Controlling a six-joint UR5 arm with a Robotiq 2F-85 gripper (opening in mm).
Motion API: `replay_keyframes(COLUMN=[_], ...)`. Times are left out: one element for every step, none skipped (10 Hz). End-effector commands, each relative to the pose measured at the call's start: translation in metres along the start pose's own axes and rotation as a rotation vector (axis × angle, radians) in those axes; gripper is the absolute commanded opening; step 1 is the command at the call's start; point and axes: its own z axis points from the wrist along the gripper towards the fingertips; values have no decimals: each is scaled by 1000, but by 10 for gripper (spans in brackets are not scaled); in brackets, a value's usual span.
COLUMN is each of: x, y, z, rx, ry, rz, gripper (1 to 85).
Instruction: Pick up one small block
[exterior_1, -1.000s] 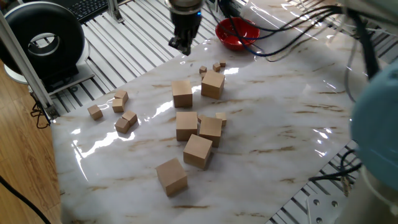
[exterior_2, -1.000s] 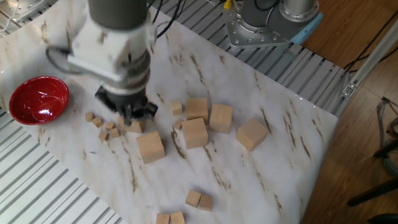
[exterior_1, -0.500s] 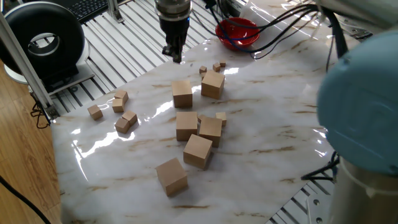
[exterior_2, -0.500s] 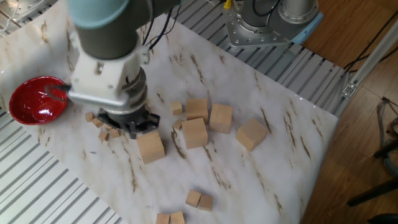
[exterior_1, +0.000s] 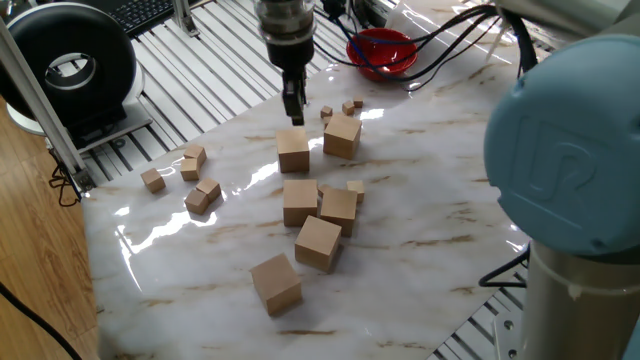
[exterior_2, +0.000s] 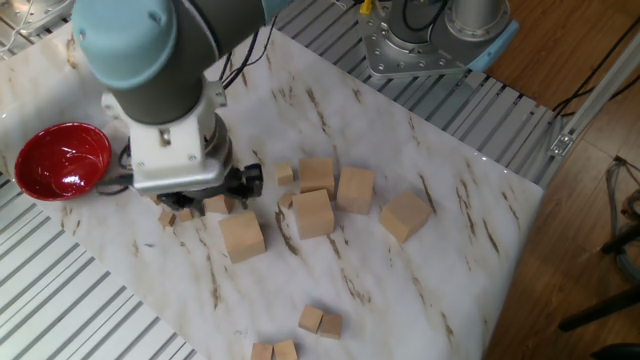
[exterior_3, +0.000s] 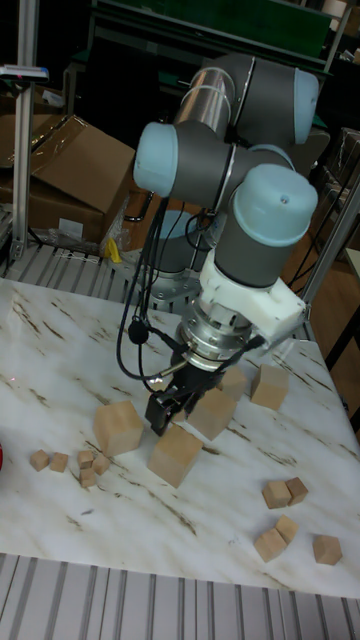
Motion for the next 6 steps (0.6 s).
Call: replay_keyframes(x=[-1, -3, -8, -12, -20, -23], y=[2, 3, 2, -2, -5, -4], z=[13, 18, 24, 32, 43, 48], rx=[-3, 5, 30, 54, 66, 61], ry=[16, 23, 22, 23, 4, -2], rz=[-59, -39, -34, -39, -43, -36], gripper=[850, 850, 850, 850, 850, 850])
